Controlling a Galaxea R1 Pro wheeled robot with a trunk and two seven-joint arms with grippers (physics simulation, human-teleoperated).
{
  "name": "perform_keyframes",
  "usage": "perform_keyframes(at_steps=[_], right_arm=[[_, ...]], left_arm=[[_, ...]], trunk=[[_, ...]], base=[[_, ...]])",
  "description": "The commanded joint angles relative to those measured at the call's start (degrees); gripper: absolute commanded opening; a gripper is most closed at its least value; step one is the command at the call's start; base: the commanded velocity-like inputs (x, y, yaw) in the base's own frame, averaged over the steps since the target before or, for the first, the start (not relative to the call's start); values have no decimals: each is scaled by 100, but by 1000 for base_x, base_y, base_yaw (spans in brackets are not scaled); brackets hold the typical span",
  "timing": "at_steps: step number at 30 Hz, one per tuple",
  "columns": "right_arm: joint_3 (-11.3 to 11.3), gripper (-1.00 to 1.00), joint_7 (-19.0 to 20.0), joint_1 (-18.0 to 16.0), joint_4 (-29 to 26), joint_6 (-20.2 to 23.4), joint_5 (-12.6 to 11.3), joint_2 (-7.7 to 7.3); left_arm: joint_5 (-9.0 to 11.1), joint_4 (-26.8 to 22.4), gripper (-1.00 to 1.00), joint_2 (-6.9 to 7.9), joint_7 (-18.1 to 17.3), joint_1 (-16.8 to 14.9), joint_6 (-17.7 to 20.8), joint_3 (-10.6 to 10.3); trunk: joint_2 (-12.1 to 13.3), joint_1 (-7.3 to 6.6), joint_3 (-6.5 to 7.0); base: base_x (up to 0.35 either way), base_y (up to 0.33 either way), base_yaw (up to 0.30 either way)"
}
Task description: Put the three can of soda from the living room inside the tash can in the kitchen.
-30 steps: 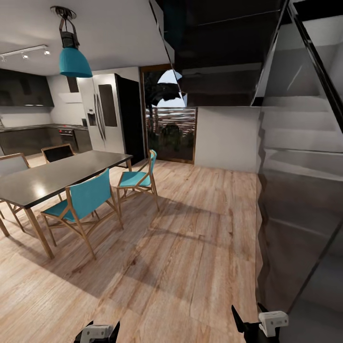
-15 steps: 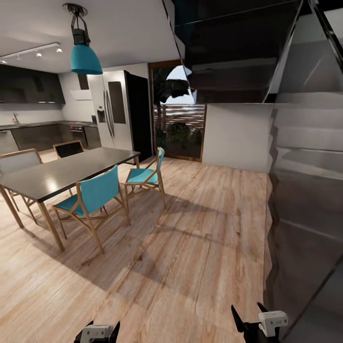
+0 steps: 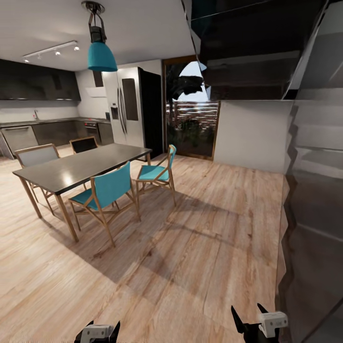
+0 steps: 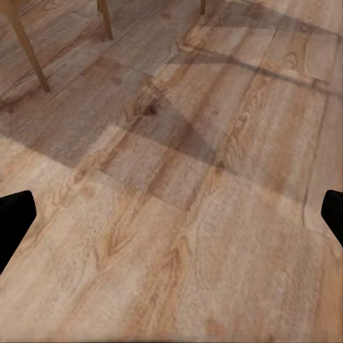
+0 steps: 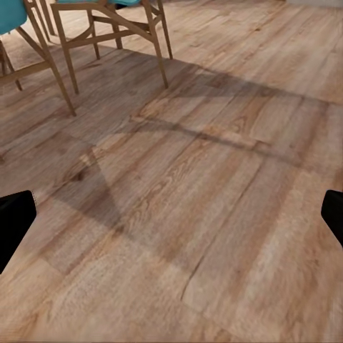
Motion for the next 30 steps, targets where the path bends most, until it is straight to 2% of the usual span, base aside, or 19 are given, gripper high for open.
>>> perform_keyframes(at_steps=[1, 16, 30], right_arm=[[2, 100, 0, 0, 2, 0, 0, 0], [138, 100, 0, 0, 10, 1, 16, 0], [202, 100, 0, 0, 10, 0, 9, 0]], left_arm=[[0, 0, 100, 0, 0, 0, 0, 1], [0, 2, 100, 0, 1, 0, 0, 4], [18, -3, 100, -2, 5, 0, -2, 4]], trunk=[[0, 0, -7], [0, 0, -25], [0, 0, -25]], base=[[0, 0, 174], [0, 0, 33], [0, 0, 209]])
